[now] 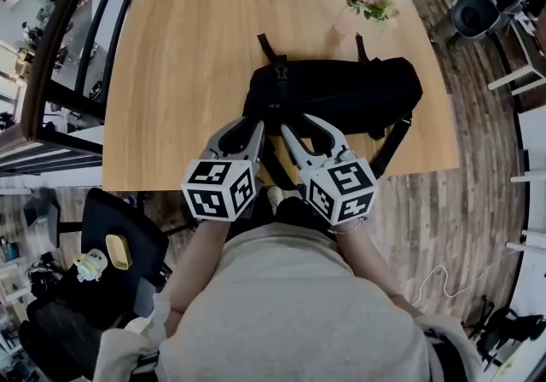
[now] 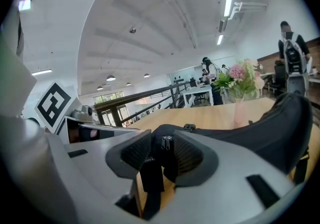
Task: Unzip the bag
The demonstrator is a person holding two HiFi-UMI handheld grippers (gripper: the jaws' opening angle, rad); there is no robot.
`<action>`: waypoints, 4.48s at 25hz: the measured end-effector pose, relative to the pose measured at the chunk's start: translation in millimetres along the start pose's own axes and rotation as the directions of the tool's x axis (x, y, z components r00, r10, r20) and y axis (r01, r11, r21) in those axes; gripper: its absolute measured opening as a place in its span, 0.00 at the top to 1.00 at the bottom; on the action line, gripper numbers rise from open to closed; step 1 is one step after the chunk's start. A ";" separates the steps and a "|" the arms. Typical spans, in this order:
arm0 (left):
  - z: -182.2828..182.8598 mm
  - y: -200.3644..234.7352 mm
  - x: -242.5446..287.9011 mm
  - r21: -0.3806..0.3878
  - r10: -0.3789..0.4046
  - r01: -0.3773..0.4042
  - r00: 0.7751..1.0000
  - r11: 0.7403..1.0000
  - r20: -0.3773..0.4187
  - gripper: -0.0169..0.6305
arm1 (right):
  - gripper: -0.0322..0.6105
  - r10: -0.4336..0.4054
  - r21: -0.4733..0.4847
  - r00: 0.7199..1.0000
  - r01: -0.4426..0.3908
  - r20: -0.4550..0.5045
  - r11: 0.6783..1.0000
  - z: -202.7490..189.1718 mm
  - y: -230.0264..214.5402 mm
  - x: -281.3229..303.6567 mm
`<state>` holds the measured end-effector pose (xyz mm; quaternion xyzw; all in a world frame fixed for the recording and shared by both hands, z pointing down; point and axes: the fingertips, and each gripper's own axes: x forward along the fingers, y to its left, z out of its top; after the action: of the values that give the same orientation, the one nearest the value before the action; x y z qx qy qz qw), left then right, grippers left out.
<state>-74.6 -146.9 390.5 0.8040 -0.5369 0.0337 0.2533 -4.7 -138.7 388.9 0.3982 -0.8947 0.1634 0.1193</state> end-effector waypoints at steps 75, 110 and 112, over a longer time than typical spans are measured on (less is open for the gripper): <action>-14.1 26.3 45.9 -0.125 -0.240 0.219 0.951 0.968 -0.195 0.86 | 0.70 -0.314 -0.749 0.944 0.133 -0.105 0.649 -21.3 -5.3 47.8; -15.1 26.8 45.6 -0.137 -0.217 0.193 0.957 0.972 -0.192 0.86 | 0.80 -0.344 -0.872 0.936 0.230 0.077 0.433 -0.8 0.5 38.5; -15.8 26.6 45.9 -0.136 -0.216 0.192 0.957 0.972 -0.192 0.86 | 0.80 -0.343 -0.874 0.937 0.221 0.067 0.433 -2.5 -0.6 40.3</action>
<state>-75.3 -186.6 429.1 0.8314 -0.4228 0.0592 0.3557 -30.4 -165.2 405.2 0.4156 -0.7644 -0.3101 0.3832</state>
